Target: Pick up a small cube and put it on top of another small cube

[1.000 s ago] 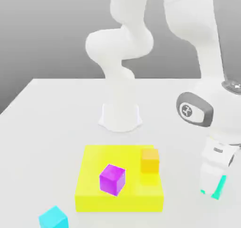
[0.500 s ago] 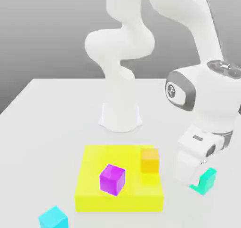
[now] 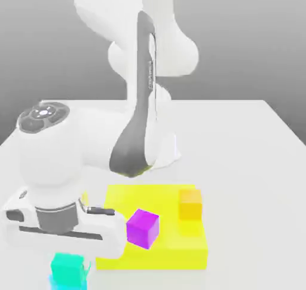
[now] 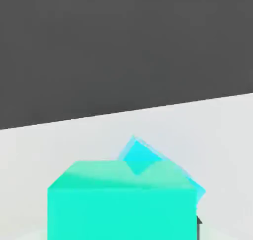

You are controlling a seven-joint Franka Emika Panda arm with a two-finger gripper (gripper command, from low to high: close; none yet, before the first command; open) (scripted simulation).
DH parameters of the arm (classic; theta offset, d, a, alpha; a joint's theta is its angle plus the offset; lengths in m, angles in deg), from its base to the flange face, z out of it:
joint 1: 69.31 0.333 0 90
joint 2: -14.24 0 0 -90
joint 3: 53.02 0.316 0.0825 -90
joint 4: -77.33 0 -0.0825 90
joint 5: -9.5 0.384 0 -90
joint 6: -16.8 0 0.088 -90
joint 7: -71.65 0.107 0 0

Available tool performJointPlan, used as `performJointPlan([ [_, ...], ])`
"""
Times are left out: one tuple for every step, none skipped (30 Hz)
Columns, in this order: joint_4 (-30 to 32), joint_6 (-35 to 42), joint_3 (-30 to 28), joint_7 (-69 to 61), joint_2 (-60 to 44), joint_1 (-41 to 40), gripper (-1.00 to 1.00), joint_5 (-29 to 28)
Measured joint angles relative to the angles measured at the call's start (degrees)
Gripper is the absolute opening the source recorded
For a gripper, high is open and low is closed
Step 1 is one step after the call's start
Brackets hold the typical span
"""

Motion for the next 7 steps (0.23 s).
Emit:
performJointPlan([
  [0.0,0.0,0.0,0.0,0.0,0.0,1.0,0.0],
  [0.0,0.0,0.0,0.0,0.0,0.0,1.0,0.0],
  [-0.33,-0.51,-0.05,-0.11,-0.84,-0.49,1.0,0.38],
  [-0.43,0.19,-0.37,0.09,-0.22,-0.52,1.0,0.17],
  [-0.43,1.5,-0.8,0.5,1.12,-0.33,1.0,-0.33],
  [-0.36,3.1,-1.19,1.03,2.83,-0.13,1.0,-1.04],
  [-0.27,4.86,-1.58,1.6,4.72,0.08,1.0,-1.82],
])
